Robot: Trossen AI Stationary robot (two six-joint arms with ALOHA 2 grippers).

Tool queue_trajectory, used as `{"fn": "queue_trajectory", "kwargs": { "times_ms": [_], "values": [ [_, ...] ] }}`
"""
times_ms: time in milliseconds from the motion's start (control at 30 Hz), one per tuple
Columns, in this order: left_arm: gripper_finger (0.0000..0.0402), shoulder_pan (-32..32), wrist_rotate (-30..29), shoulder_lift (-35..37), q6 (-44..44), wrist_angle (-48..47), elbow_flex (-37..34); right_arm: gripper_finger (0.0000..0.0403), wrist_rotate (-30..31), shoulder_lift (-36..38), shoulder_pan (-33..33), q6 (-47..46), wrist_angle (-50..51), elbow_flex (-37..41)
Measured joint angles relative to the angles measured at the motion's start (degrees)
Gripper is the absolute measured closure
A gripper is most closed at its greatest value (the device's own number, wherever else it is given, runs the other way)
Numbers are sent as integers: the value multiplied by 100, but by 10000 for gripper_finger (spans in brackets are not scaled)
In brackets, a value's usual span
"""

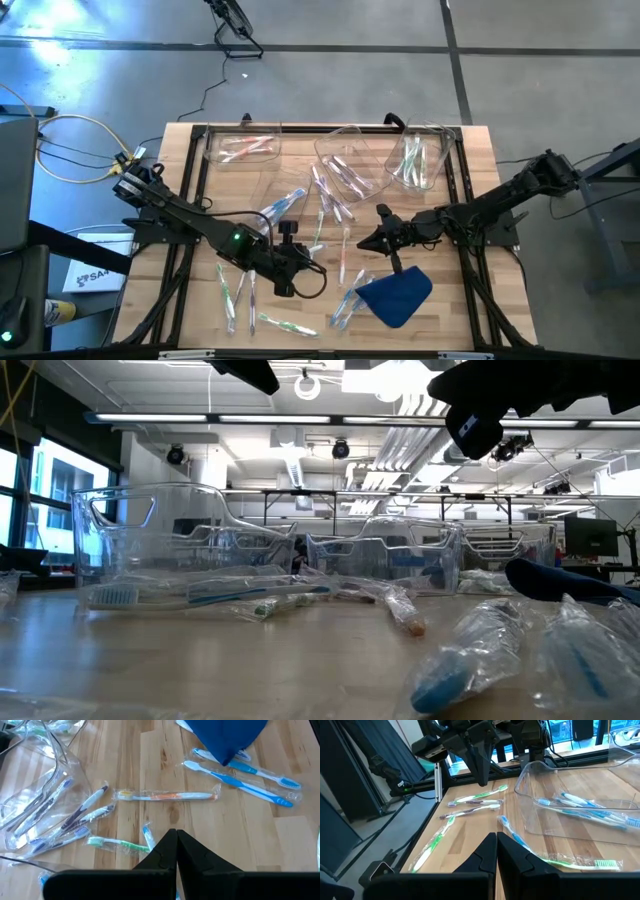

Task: Pick & Place Toothbrushes
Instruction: Put the blue toothbrush into the bottom transparent bin

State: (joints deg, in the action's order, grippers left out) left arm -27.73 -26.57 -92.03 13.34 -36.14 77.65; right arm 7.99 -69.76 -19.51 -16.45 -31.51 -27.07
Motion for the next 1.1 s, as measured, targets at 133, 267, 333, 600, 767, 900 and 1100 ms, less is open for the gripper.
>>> {"fn": "queue_trajectory", "kwargs": {
  "times_ms": [133,267,333,600,767,900,1100],
  "values": [
    [400,0,0,0,0,0,-2,399,0,0,0,22,0,0],
    [400,0,-3,0,-1,0,-2,399,0,0,0,22,0,0],
    [400,0,-4,2,1,0,-2,399,1,0,0,22,0,0],
    [346,0,-4,2,42,1,-2,399,0,0,2,22,0,0],
    [302,0,-7,2,42,2,-2,399,0,0,1,22,0,0],
    [276,0,-7,2,42,2,-4,399,1,0,1,22,0,0],
    [258,0,-7,2,42,2,-4,399,0,0,2,22,0,0]
  ]
}}
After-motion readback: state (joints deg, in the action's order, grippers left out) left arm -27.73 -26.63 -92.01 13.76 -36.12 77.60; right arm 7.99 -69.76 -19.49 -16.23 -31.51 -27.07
